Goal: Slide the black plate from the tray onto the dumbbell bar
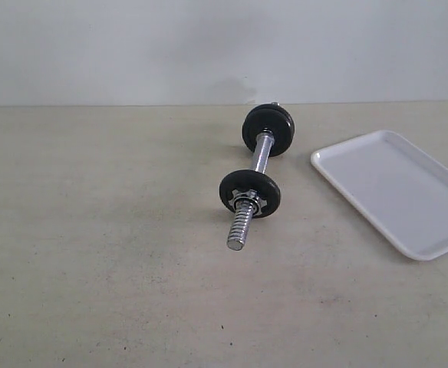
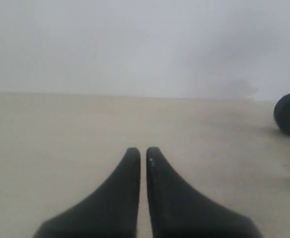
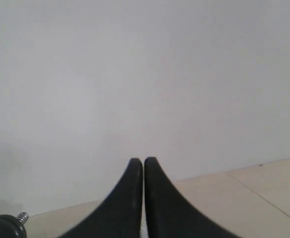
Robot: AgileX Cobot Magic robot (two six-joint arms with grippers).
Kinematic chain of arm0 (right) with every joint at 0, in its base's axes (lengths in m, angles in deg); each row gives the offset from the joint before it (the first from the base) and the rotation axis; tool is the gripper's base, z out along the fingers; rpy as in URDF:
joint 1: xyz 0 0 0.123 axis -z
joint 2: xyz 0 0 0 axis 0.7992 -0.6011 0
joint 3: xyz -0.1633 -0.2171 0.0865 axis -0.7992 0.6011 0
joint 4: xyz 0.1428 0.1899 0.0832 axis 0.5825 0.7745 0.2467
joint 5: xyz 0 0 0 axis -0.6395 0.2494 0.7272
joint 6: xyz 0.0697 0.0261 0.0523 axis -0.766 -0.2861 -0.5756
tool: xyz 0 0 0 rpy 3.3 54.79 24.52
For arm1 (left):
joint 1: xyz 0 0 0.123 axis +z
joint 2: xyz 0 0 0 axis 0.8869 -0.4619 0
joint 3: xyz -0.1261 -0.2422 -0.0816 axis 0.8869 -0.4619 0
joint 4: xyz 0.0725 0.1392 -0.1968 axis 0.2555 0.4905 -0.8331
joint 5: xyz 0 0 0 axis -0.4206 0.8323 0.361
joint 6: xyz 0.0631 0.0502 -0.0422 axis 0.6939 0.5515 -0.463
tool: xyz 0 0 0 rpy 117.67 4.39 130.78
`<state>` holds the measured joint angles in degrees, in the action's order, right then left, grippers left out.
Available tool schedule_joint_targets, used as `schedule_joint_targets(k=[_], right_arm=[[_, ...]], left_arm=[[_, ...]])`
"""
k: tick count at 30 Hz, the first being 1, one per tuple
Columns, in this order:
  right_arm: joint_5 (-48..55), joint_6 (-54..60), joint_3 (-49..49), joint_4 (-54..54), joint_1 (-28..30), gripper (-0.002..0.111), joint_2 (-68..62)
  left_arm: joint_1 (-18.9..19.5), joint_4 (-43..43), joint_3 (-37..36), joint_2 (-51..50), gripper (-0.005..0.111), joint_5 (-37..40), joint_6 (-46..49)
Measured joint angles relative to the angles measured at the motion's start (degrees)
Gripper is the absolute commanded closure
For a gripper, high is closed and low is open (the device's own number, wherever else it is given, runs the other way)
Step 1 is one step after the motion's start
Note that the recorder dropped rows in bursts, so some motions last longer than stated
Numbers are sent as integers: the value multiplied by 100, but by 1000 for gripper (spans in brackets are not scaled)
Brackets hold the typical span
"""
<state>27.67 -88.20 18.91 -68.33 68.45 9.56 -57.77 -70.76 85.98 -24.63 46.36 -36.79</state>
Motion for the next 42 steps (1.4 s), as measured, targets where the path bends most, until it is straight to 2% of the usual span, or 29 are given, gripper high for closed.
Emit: schedule_joint_targets(k=[4,7,13,23,25,28,31,33,36,42], right_arm=[[481,393,0,326,0,109,0],[875,810,0,681,0,109,0],[1308,1736,0,1736,0,109,0],[1509,1874,24,1894,-66,109,0],[1525,1964,26,1908,-340,109,0],[1586,2226,26,1920,-1051,109,0],[1828,2489,26,1920,-1591,109,0],[1943,2601,26,1920,-1717,109,0],[1972,2715,26,1920,-1680,109,0],[1983,2775,26,1920,-1240,109,0]], left_arm=[[0,0,0,0,102,203,-1163],[0,0,0,0,102,211,-1585],[0,709,0,0,102,357,-1599],[0,2009,0,0,102,391,-1627],[0,2086,0,0,102,391,-1949],[0,2101,0,0,102,402,-2275],[0,2123,0,0,102,412,-2306],[0,2123,0,0,102,435,-2178],[0,2131,0,0,102,460,-1998],[0,2146,0,0,102,471,-1903]])
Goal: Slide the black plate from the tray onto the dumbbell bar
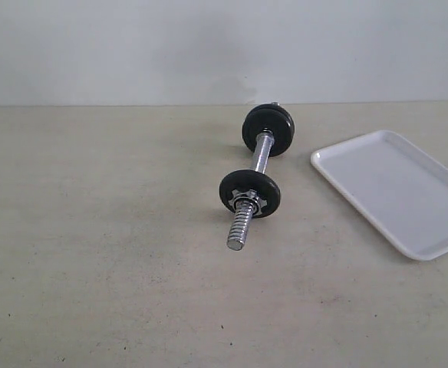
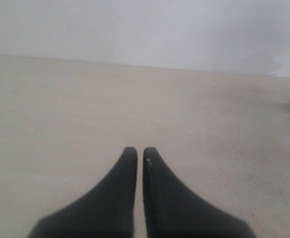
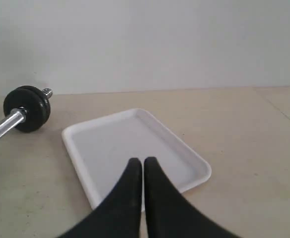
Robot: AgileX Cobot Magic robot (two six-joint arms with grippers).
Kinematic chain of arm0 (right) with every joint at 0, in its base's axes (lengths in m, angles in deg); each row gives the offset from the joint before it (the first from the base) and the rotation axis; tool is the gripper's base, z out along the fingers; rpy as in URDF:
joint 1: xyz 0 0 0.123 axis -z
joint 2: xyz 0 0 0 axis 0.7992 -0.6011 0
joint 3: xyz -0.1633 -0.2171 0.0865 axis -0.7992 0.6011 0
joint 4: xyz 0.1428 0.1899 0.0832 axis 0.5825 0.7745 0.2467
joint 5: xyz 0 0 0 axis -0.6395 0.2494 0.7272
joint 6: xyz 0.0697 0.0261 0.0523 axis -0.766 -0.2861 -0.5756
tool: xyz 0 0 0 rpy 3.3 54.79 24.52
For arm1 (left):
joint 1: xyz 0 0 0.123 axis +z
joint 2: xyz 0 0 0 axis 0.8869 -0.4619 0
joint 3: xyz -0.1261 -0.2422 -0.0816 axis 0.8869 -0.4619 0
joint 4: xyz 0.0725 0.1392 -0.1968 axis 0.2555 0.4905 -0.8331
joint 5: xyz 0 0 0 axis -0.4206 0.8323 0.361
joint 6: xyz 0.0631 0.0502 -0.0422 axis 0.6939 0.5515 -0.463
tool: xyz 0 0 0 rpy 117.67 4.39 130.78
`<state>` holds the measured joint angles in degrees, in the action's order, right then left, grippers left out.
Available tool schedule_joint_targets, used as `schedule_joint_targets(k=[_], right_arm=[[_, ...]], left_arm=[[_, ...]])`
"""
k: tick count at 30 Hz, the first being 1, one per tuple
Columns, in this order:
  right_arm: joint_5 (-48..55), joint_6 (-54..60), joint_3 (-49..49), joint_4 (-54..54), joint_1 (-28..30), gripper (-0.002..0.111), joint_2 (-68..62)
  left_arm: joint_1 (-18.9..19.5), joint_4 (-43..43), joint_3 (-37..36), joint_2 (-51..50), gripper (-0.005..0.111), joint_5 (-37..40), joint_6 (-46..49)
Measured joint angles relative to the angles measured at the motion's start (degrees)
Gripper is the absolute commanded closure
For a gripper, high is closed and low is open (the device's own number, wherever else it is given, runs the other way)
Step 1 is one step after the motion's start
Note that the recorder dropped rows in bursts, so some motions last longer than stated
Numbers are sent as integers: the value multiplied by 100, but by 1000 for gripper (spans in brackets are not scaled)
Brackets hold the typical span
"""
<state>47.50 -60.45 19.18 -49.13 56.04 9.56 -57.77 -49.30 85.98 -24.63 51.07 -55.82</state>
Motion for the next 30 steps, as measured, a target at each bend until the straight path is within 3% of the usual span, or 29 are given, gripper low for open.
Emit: schedule_joint_targets(k=[14,21,30], right_arm=[[729,0,0,0,219,109,0],[739,0,0,0,-163,109,0],[739,0,0,0,-188,109,0]], left_arm=[[0,0,0,0,102,0,23],[0,0,0,0,102,0,23],[0,0,0,0,102,0,23]])
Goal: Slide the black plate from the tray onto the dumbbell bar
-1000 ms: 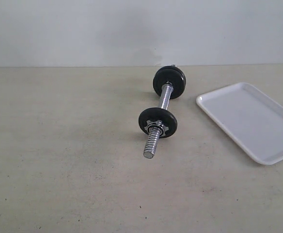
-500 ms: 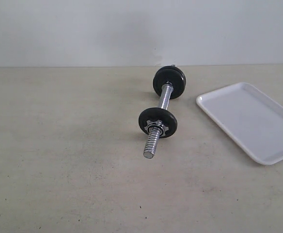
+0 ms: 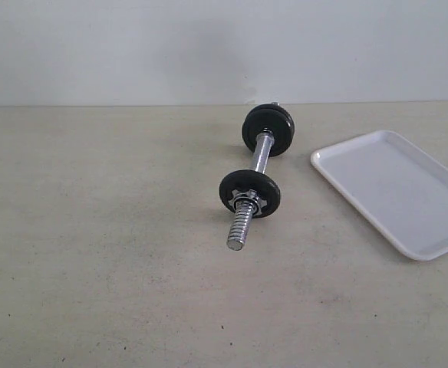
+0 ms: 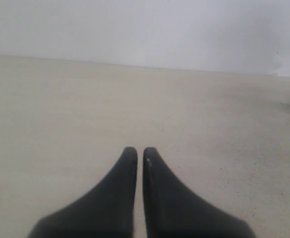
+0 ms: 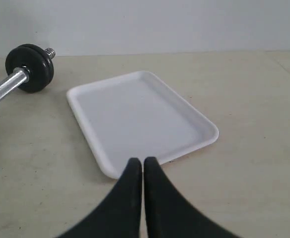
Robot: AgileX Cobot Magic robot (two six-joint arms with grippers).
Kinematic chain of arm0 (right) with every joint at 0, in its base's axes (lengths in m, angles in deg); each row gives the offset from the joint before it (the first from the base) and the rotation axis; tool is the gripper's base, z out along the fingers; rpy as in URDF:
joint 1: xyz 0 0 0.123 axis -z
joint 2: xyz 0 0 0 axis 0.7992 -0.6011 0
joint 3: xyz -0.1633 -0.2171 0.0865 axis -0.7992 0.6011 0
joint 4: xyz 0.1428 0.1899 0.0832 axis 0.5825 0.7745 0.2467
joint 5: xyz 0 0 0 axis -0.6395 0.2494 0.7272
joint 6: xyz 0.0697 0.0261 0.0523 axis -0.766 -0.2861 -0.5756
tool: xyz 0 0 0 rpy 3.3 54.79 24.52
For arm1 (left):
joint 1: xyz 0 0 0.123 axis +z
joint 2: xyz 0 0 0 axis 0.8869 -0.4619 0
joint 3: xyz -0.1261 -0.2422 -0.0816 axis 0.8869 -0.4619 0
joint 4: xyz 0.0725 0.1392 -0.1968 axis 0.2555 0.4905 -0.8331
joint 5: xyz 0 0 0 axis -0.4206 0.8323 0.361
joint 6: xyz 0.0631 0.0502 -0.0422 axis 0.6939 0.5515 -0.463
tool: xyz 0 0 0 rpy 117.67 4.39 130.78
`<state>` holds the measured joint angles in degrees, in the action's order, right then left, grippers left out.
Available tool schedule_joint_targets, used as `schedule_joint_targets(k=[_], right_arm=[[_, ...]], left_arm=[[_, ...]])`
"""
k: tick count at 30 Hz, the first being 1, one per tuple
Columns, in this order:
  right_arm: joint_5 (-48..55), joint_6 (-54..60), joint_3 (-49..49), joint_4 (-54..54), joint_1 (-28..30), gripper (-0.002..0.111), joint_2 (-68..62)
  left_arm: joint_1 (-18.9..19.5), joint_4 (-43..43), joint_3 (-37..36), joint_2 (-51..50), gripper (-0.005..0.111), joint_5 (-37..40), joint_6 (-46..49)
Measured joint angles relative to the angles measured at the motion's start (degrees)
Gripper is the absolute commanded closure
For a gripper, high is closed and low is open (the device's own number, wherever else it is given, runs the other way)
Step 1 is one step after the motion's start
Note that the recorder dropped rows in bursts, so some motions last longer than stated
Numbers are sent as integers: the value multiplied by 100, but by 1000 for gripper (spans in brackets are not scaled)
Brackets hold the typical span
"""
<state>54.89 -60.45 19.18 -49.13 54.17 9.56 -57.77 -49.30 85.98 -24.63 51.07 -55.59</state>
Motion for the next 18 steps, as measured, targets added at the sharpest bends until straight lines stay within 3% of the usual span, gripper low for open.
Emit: schedule_joint_targets(k=[18], right_arm=[[22,0,0,0,-224,109,0]], left_arm=[[0,0,0,0,102,0,0]])
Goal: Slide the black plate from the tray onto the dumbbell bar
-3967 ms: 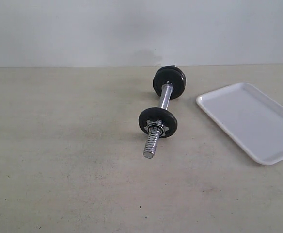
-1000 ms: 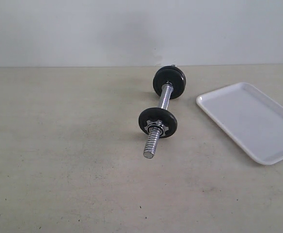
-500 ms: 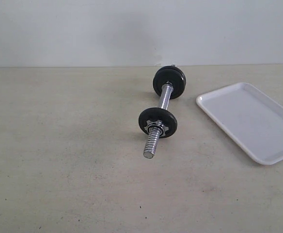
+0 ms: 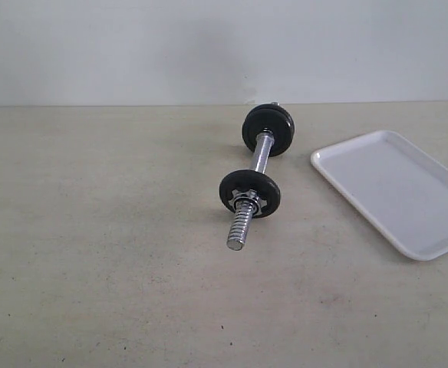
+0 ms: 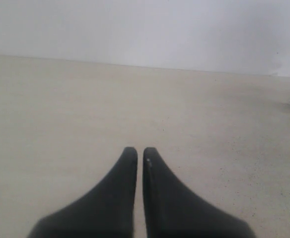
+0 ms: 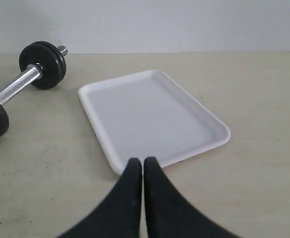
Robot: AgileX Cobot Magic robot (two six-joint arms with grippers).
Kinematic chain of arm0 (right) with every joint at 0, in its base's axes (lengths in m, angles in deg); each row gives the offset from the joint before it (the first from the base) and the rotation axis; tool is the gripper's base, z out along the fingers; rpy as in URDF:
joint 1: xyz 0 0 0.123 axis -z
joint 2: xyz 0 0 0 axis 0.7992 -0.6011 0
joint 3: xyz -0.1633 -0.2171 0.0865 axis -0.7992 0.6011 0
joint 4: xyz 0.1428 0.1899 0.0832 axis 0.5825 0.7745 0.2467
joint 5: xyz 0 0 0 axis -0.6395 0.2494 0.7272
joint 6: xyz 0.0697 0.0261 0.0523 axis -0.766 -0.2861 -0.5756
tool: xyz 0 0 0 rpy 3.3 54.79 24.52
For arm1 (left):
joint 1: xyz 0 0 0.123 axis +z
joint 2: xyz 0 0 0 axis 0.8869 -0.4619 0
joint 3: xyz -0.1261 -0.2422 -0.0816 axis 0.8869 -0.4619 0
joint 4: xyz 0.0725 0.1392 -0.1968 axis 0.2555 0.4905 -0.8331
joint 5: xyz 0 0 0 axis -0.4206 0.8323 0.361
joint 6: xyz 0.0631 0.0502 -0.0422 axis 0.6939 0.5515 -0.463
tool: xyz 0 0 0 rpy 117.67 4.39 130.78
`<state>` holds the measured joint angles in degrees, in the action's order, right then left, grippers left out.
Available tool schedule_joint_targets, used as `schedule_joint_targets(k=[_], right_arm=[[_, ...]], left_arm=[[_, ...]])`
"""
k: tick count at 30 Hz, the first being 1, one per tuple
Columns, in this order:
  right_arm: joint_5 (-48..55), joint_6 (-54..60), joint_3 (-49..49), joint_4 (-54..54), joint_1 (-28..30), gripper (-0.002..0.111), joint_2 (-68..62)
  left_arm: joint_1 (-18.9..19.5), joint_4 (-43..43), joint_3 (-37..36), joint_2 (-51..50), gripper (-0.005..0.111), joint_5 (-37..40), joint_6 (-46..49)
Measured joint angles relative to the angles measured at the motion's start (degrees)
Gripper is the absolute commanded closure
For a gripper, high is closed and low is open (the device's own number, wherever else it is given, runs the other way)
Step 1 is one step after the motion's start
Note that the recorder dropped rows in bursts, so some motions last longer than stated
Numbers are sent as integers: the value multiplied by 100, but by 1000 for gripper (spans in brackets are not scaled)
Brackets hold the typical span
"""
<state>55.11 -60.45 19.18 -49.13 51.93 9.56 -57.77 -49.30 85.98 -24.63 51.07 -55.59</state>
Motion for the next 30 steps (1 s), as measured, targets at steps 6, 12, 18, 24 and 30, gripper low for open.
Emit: schedule_joint_targets(k=[6,12,18,24,30], right_arm=[[0,0,0,0,-188,109,0],[0,0,0,0,-212,109,0],[0,0,0,-12,-153,109,0],[0,0,0,-12,-97,109,0],[0,0,0,-12,-97,109,0]], left_arm=[[0,0,0,0,102,0,0],[0,0,0,0,102,0,0],[0,0,0,0,102,0,0],[0,0,0,0,102,0,0],[0,0,0,0,102,0,0]])
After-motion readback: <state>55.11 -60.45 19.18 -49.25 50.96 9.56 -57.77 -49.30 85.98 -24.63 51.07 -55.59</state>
